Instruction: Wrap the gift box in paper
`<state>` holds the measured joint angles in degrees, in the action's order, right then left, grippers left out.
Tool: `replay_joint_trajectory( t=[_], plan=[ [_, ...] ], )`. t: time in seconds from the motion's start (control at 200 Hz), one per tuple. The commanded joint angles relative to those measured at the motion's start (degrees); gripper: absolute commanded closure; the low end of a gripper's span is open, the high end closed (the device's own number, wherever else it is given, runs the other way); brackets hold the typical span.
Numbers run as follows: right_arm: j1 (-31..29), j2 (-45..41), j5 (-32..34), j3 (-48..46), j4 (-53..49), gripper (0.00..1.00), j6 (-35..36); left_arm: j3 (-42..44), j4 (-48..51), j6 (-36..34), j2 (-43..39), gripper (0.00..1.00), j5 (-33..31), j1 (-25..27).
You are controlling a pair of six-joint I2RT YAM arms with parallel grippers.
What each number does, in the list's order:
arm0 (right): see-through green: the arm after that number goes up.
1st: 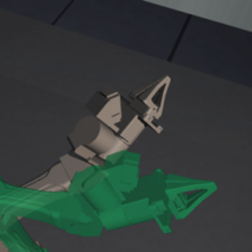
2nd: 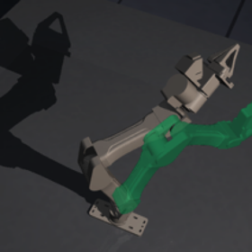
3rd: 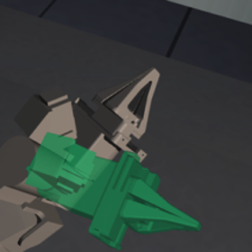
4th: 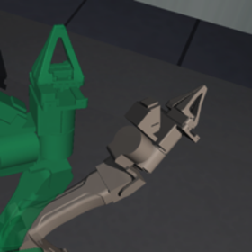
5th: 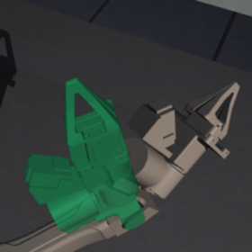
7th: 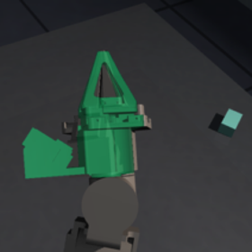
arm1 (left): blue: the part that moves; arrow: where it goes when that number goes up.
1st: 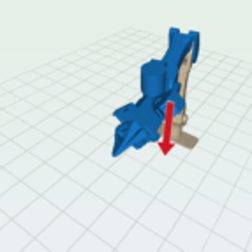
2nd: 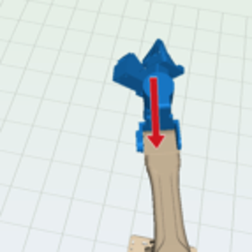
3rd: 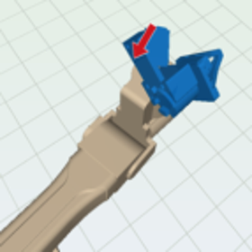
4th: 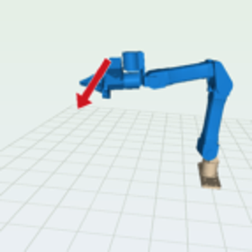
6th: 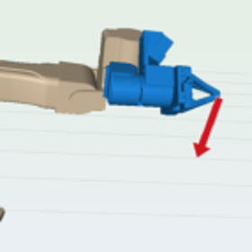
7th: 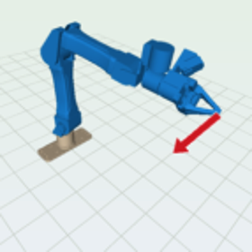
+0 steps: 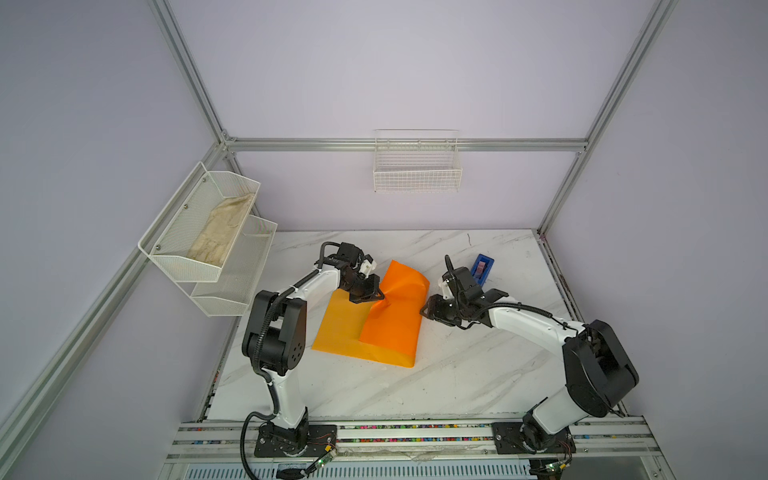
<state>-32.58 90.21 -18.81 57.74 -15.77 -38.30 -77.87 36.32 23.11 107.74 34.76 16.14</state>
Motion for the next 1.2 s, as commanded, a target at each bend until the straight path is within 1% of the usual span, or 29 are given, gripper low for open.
replay_joint_trajectory(
  t=[0.0,0.215,0.43,0.49,0.585,0.645,0.755,0.935,1.045,1.195],
  plan=[
    [0.9,-2.5,1.7,0.9,-1.4,0.49,-0.9,5.3,-3.3,3.9,-1.1,0.97,3.9,0.5],
    [1.5,-3.7,1.6,1.4,-2.1,0.49,-0.8,10.5,-7.2,8.1,-4.0,0.97,4.9,2.8],
    [1.5,-3.9,0.9,3.7,-2.9,0.49,0.2,12.5,-8.6,11.1,-5.9,0.97,3.4,5.3],
    [1.4,-3.1,-2.5,4.3,-1.6,0.5,1.2,12.9,-8.5,12.0,-7.0,0.96,2.8,5.3],
    [1.2,-1.0,-8.5,4.3,1.7,0.53,0.7,12.5,-7.3,13.0,-8.5,0.95,2.7,5.3],
    [1.1,0.3,-10.5,4.4,2.5,0.54,0.7,12.1,-6.5,13.6,-9.2,0.95,3.1,5.3],
    [1.0,1.9,-11.9,3.8,3.6,0.55,0.4,11.2,-4.4,14.0,-9.7,0.94,3.3,5.4],
    [0.8,3.7,-13.0,2.7,4.4,0.56,0.5,11.4,-2.0,13.6,-9.2,0.94,2.4,5.5],
    [0.7,4.6,-12.2,2.0,4.0,0.56,0.8,12.4,-1.9,13.6,-8.4,0.94,1.8,5.7],
    [0.6,4.7,-11.5,2.3,2.8,0.56,1.4,12.1,-1.9,13.0,-6.2,0.93,2.6,6.1]
  ],
)
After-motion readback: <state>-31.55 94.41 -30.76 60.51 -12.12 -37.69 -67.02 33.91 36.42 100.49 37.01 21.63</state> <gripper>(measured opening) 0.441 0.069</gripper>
